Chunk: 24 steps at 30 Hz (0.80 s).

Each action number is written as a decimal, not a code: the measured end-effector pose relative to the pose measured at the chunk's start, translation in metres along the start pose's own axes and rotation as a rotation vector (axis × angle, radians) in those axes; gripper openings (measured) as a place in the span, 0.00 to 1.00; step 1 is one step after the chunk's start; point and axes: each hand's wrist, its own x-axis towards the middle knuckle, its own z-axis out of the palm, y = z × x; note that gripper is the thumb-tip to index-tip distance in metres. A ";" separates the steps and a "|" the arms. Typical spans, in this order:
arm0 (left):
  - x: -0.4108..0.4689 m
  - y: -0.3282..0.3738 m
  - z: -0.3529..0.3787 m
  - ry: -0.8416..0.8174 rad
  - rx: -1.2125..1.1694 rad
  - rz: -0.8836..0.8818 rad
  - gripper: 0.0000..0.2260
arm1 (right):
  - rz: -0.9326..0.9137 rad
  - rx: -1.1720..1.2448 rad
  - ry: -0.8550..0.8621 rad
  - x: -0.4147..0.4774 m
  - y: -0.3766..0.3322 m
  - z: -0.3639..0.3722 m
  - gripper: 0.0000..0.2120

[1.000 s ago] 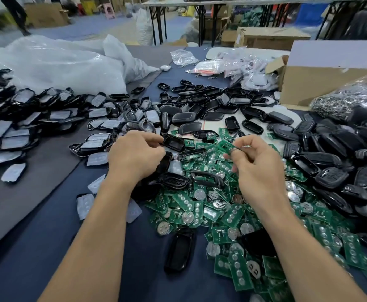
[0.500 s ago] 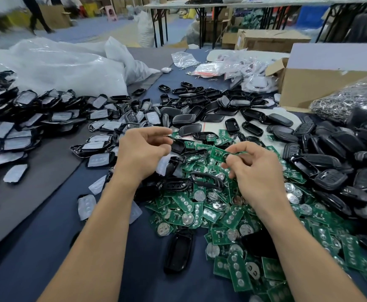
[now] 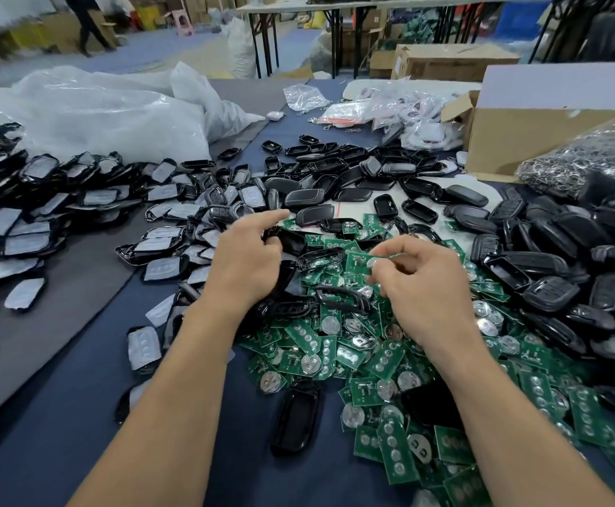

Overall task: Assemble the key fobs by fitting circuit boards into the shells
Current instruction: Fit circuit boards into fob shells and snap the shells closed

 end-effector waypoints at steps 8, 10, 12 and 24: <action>0.001 0.000 0.008 0.134 0.123 0.040 0.25 | -0.028 -0.024 -0.040 -0.002 -0.001 -0.004 0.12; 0.002 -0.001 0.007 0.185 0.131 0.021 0.25 | -0.006 0.021 -0.025 -0.001 -0.001 -0.003 0.12; 0.003 -0.001 0.006 0.212 0.147 -0.018 0.22 | 0.005 0.059 -0.010 -0.001 0.000 -0.002 0.10; -0.018 0.033 0.013 0.135 -0.526 -0.139 0.03 | 0.081 0.429 0.014 0.002 -0.009 -0.008 0.10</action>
